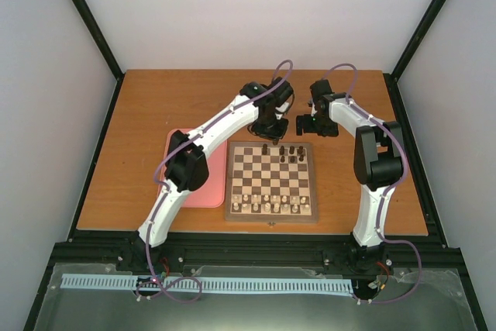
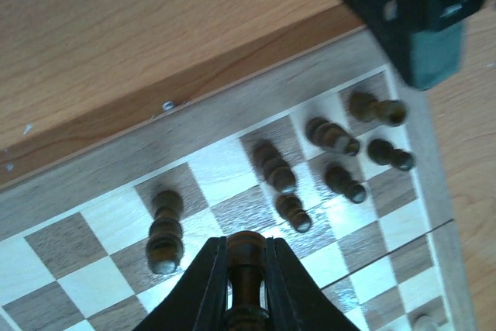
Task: Set up the chess pieces on the board
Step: Place the chess piece on the chessboard.
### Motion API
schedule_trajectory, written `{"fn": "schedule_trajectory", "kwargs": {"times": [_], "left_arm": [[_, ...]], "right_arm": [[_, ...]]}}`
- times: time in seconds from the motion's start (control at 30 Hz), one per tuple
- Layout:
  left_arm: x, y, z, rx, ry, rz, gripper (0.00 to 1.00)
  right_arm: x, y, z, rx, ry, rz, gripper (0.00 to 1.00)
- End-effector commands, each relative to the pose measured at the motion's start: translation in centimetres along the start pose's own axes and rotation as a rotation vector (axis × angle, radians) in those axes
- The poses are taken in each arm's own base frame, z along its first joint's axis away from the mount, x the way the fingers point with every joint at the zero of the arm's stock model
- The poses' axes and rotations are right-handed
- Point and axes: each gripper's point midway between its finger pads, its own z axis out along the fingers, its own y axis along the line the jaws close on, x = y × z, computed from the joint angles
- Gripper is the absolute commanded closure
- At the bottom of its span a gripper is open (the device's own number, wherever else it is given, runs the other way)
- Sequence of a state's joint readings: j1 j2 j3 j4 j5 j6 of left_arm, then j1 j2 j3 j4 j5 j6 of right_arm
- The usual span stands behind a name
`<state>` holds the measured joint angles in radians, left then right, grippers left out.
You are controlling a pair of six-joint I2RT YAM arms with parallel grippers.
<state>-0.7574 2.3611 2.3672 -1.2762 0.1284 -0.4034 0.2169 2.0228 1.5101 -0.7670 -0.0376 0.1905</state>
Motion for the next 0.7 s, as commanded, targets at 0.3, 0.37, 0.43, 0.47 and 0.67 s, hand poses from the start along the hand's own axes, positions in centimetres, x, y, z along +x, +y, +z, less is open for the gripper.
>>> {"fn": "schedule_trajectory", "kwargs": {"times": [0.3, 0.37, 0.43, 0.47, 0.67], "left_arm": [[0.7, 1.2, 1.5, -0.033, 0.026, 0.01, 0.99], [0.6, 1.2, 1.8, -0.033, 0.028, 0.009, 0.99], [0.7, 1.2, 2.1, -0.035, 0.032, 0.009, 0.99], [0.7, 1.3, 2.2, -0.037, 0.033, 0.007, 0.99], [0.6, 1.2, 2.8, -0.034, 0.036, 0.007, 0.98]], "right_arm": [[-0.2, -0.1, -0.1, 0.008, -0.011, -0.006, 0.0], [-0.2, -0.1, -0.1, 0.006, -0.009, -0.005, 0.0], [-0.1, -0.1, 0.0, 0.005, -0.007, -0.004, 0.0], [-0.1, -0.1, 0.1, 0.005, -0.006, -0.004, 0.0], [-0.1, -0.1, 0.1, 0.005, -0.007, -0.005, 0.0]]}}
